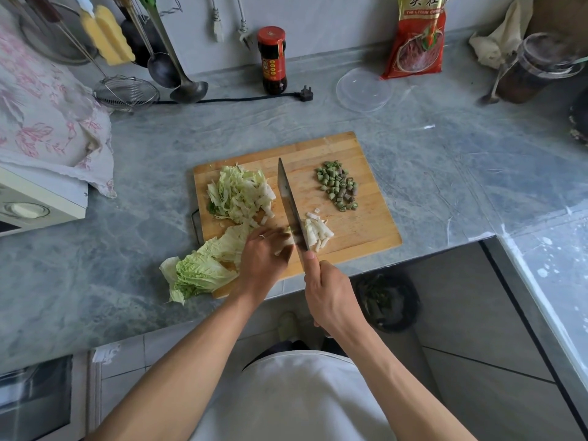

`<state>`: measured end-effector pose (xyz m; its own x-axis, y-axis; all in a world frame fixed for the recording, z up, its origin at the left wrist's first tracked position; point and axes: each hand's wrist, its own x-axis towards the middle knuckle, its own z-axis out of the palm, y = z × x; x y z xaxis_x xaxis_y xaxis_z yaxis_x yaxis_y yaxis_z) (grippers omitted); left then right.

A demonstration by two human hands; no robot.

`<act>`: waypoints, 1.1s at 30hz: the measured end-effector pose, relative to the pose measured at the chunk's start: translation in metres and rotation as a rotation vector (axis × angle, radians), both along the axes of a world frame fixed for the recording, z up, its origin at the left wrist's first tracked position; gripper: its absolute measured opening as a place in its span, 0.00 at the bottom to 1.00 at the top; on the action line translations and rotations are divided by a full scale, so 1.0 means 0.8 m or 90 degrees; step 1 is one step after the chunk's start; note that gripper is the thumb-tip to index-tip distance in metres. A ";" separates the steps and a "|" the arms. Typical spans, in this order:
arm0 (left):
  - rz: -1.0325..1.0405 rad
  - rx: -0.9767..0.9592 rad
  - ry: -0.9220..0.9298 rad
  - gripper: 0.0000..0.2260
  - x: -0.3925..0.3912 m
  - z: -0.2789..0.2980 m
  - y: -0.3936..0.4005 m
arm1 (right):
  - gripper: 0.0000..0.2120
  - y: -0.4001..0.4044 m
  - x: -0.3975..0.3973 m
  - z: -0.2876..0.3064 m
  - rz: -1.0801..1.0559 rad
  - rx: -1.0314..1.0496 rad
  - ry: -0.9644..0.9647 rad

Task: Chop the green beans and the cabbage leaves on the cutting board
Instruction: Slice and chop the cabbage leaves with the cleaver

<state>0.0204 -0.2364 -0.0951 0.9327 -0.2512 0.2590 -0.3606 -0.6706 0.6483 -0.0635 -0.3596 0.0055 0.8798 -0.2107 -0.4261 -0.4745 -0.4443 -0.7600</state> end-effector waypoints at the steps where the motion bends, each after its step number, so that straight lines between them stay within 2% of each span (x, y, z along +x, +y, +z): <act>1: 0.001 -0.007 -0.002 0.05 -0.001 0.002 0.000 | 0.26 0.000 0.001 -0.001 0.000 0.001 0.004; 7: -0.028 0.017 0.002 0.05 0.003 -0.003 0.003 | 0.26 0.002 0.004 -0.005 0.014 -0.015 -0.007; 13: -0.109 0.065 -0.027 0.13 0.009 -0.009 0.014 | 0.25 0.003 0.006 -0.014 0.009 -0.035 -0.021; 18: -0.121 0.026 -0.028 0.12 0.008 -0.011 0.014 | 0.24 0.013 0.012 -0.026 0.007 -0.033 -0.029; 22: -0.124 0.040 -0.017 0.14 0.008 -0.011 0.012 | 0.23 0.016 0.028 -0.031 -0.009 -0.025 -0.017; 26: -0.136 0.090 0.022 0.15 0.007 -0.010 0.018 | 0.28 0.000 0.035 -0.028 -0.053 0.052 -0.008; 29: -0.161 0.112 0.048 0.17 0.009 0.000 0.024 | 0.34 -0.012 0.025 -0.022 -0.044 0.063 0.009; 33: -0.138 0.113 0.076 0.15 0.005 -0.001 0.029 | 0.33 -0.016 0.012 -0.016 -0.011 0.042 0.023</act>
